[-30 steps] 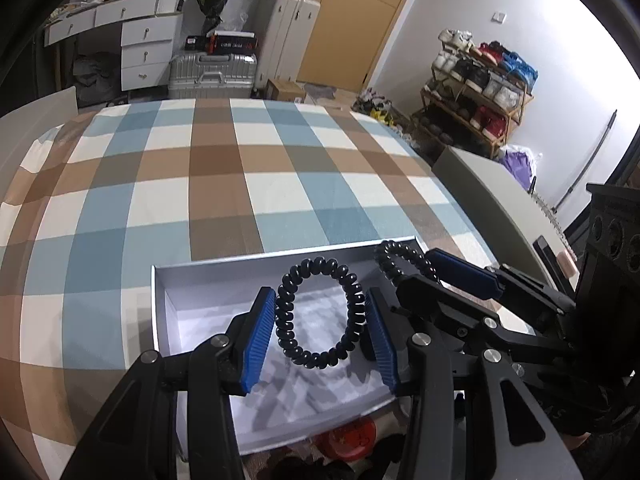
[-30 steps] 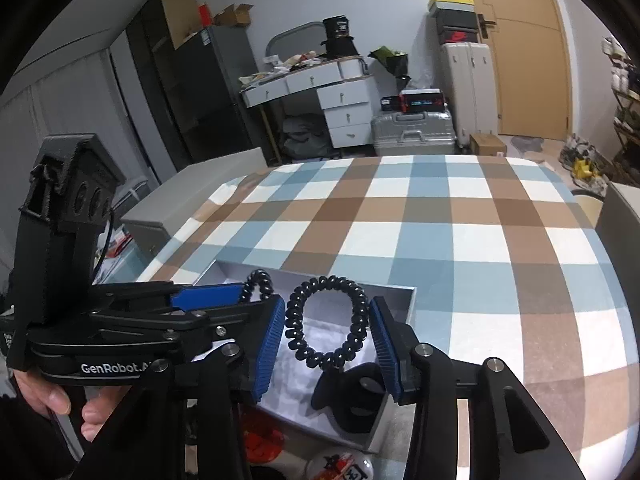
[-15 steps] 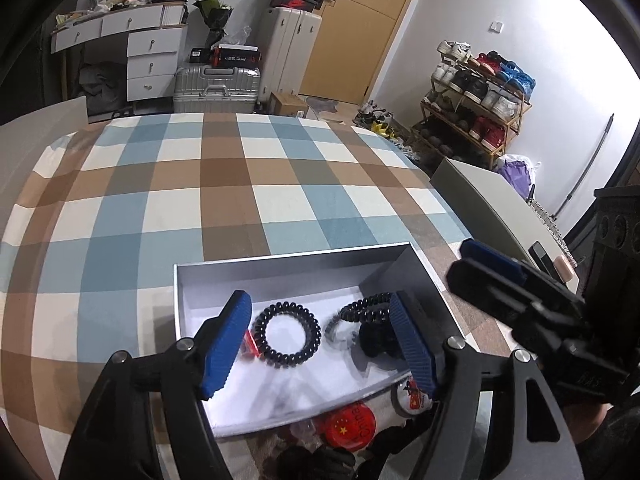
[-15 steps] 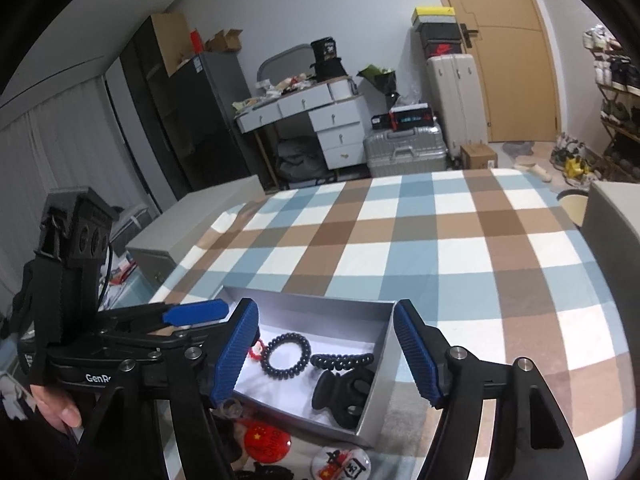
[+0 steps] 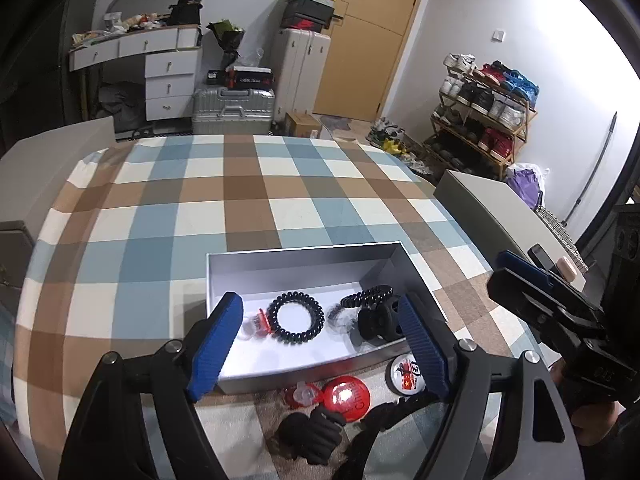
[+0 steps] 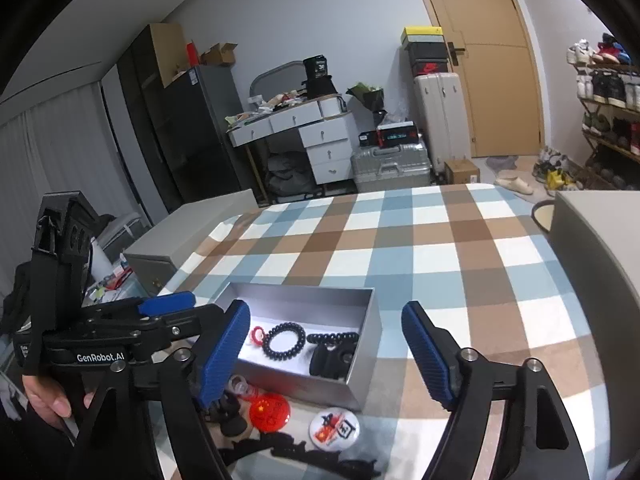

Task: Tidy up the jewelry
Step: 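Withdraw both tools from the box toward the remaining items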

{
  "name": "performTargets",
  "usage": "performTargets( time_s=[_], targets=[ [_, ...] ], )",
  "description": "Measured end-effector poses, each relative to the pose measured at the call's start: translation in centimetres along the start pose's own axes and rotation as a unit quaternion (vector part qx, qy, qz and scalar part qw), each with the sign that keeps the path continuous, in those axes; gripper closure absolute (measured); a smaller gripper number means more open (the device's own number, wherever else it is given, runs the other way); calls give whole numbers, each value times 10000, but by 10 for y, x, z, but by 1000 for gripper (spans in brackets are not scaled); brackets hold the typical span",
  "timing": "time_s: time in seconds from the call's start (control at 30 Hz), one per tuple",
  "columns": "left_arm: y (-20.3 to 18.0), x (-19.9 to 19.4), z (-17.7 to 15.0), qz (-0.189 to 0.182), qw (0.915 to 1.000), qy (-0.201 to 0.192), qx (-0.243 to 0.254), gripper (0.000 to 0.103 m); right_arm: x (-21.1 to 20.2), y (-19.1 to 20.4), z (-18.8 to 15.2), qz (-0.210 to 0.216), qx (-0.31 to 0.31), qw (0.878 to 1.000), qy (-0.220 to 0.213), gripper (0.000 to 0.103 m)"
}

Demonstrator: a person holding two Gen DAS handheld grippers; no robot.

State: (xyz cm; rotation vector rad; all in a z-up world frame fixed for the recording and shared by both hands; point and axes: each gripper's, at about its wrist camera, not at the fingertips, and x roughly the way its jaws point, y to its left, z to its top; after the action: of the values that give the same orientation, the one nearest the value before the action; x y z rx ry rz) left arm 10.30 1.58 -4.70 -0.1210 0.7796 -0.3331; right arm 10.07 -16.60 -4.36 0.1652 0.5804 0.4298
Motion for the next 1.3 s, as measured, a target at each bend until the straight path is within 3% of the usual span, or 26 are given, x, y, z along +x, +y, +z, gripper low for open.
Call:
performTargets(
  time_s=[0.3, 0.4, 0.6, 0.77, 1.07, 1.3],
  targets=[
    [-5, -20, -11, 291, 9993, -251, -4, 19, -26, 8, -8, -89, -121, 9998, -148, 12],
    [-8, -27, -16, 402, 9986, -356, 21, 11, -35, 11, -11, -125, -166, 9996, -185, 9],
    [-10, -33, -28, 547, 9977, -409, 9, 10, -45, 12, -23, -211, -187, 9995, -120, 5],
    [-7, -29, -47, 685, 9972, -299, -87, 9, -44, 5, -40, -209, 5, 9997, 130, 3],
    [3, -23, -88, 795, 9966, 156, -180, 9, -16, -12, -78, -462, 168, 9937, 1008, 3],
    [10, -22, -108, 638, 9960, 568, -245, 9, 5, -20, -82, -343, 375, 9907, 1260, 6]
  ],
)
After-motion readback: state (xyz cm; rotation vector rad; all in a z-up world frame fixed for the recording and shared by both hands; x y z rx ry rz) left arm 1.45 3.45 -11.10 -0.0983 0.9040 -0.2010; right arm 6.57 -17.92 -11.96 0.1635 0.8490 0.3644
